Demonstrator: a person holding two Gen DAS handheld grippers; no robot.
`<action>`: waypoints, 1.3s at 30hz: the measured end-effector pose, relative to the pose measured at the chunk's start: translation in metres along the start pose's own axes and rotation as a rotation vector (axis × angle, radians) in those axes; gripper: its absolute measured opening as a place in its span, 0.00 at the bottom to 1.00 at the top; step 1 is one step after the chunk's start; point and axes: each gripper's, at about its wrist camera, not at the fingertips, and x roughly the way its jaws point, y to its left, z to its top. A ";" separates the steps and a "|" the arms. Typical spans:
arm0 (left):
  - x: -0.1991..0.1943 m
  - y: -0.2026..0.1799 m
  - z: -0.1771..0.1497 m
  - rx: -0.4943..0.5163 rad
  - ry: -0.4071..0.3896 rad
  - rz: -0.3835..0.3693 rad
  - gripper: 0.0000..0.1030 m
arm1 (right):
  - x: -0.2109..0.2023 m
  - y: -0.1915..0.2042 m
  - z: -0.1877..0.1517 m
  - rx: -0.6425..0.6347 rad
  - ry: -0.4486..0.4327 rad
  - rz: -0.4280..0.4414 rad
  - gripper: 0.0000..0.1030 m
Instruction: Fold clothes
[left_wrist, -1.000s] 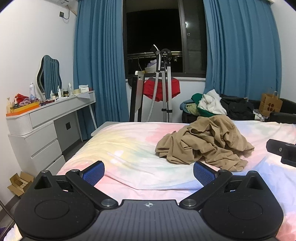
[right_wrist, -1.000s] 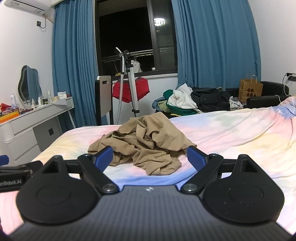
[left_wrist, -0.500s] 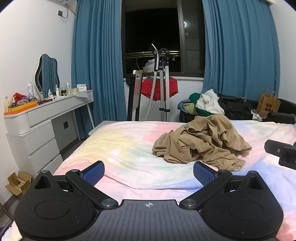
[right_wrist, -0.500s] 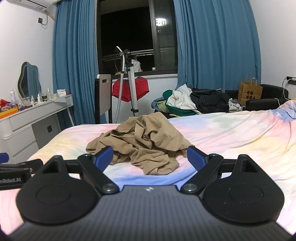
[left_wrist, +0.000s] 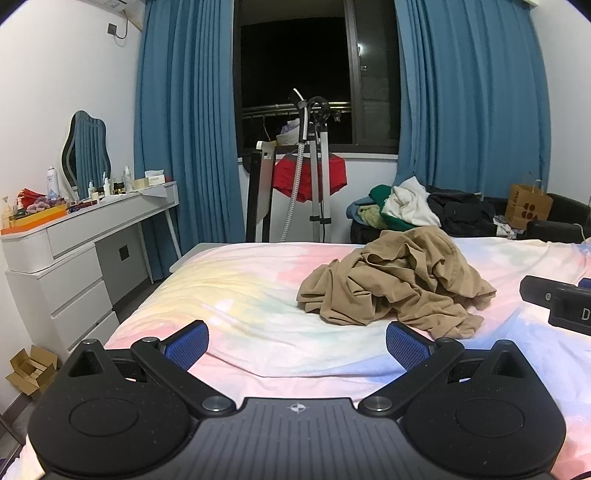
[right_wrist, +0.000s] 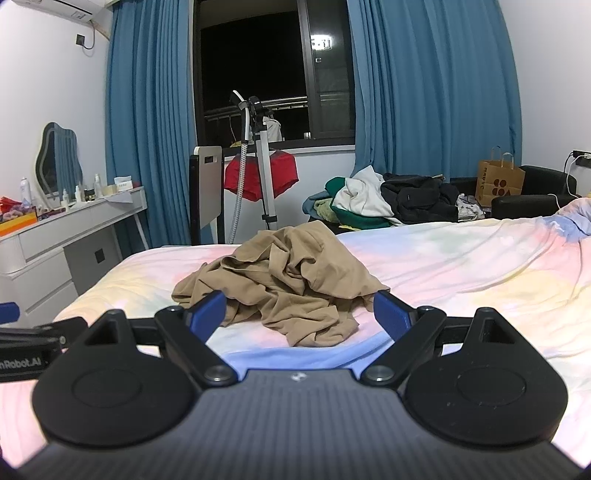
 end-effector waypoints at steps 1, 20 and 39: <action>0.000 0.000 0.000 0.001 -0.001 0.000 1.00 | 0.000 0.000 0.000 0.001 -0.001 0.000 0.86; 0.123 -0.062 -0.015 0.304 -0.018 -0.049 0.92 | 0.003 -0.025 -0.006 0.118 0.027 -0.075 0.86; 0.241 -0.111 0.062 0.171 -0.073 -0.182 0.04 | 0.084 -0.102 -0.048 0.332 0.111 -0.187 0.86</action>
